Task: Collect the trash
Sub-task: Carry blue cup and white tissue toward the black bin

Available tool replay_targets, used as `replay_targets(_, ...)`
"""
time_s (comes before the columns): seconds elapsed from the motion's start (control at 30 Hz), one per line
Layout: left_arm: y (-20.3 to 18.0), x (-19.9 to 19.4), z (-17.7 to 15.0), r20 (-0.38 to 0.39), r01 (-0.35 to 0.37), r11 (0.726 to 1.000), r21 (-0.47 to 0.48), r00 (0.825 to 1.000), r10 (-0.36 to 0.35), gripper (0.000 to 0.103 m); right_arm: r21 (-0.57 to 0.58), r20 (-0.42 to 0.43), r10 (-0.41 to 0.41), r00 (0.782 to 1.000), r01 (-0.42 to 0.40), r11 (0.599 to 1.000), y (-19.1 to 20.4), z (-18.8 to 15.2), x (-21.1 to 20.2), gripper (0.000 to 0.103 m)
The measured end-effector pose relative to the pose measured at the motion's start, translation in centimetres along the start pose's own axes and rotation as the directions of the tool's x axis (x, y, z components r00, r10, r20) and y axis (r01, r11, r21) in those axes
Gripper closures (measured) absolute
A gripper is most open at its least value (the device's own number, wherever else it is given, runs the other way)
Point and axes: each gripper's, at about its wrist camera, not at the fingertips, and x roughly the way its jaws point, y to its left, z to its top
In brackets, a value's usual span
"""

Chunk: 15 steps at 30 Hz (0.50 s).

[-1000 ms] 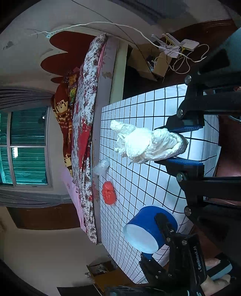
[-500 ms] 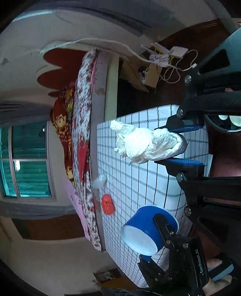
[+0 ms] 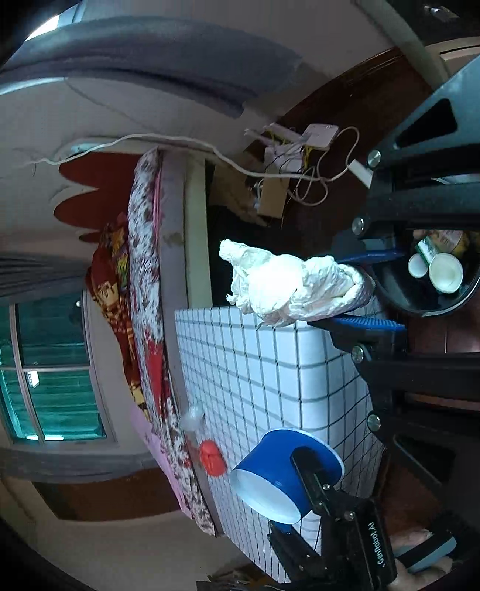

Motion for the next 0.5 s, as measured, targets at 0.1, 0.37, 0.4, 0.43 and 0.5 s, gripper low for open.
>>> replay_targets(0.1, -1.1, 0.7, -0.4, -0.017, 0.027, 1.0, 0.016, 0.999, -0.027, 0.026, 0.006, -0.017, -0.015, 1.0, 0.015, 1.0, -1.3, -1.0, -0.1, 0.077)
replay_targets(0.37, -4.2, 2.9, -1.8, -0.079, 0.107, 0.993, 0.057, 0.992, -0.103, 0.026, 0.016, -0.077, -0.038, 0.996, 0.039, 0.999, -4.0, -3.9, 0.0, 0.077)
replay_targets(0.4, -4.5, 3.3, -2.0, -0.09, 0.118, 0.991, 0.06, 0.99, -0.112, 0.026, 0.017, -0.084, -0.039, 0.996, 0.041, 0.999, -4.3, -4.2, 0.1, 0.077)
replay_targets(0.43, -4.8, 3.6, -2.2, -0.1, 0.131, 0.99, 0.06, 0.987, -0.124, 0.026, 0.018, -0.095, -0.041, 0.995, 0.043, 0.999, -4.6, -4.6, 0.3, 0.077)
replay_targets(0.5, -5.3, 4.4, -2.5, -0.119, 0.146, 0.987, 0.062, 0.983, -0.138, 0.026, 0.023, -0.12, -0.048, 0.992, 0.051, 0.998, -5.2, -5.5, 0.9, 0.077)
